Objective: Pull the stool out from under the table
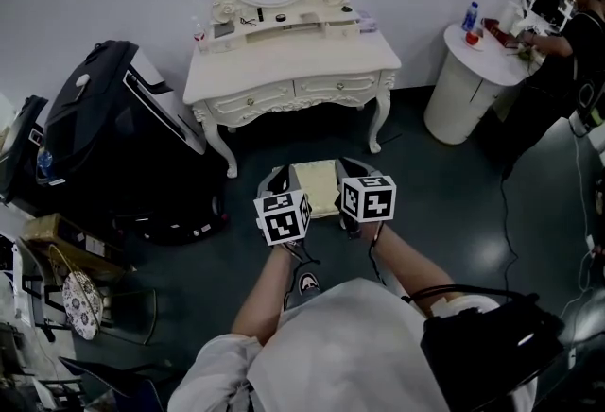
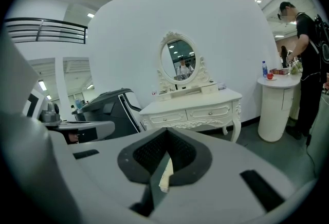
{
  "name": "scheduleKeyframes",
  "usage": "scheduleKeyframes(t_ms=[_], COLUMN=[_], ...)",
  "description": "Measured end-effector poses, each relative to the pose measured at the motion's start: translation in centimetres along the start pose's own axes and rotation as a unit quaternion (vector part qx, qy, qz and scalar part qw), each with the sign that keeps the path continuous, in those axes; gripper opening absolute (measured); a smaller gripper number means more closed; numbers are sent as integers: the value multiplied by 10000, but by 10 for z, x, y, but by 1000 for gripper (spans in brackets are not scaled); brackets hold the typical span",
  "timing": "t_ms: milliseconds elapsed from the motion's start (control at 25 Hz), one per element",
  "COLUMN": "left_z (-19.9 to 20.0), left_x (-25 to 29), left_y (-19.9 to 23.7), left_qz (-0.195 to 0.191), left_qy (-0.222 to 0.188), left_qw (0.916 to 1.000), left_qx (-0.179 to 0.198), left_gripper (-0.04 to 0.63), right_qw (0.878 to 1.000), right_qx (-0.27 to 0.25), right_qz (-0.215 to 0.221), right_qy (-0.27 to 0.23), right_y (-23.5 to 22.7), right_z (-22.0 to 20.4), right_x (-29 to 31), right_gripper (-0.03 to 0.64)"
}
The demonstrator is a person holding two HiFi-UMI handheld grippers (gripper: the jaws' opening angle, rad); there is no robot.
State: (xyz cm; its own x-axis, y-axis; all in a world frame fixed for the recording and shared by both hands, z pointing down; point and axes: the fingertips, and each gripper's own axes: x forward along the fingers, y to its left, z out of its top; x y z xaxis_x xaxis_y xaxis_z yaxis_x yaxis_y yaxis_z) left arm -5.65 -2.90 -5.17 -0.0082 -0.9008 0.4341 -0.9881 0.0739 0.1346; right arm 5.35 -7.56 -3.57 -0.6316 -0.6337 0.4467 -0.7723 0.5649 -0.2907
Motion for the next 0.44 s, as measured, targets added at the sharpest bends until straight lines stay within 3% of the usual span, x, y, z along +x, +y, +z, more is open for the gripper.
scheduleKeyframes(t_ms=[440], left_z=[2], left_x=[0], left_y=[3], left_qz=[39], left_qy=[2], left_qw=[10000], left_qx=[34], left_gripper=[8], right_qw=[10000], right_qx=[-16], right_qz=[44], right_qy=[2], right_y=[9], right_z=[1], right_x=[3], right_gripper=[0])
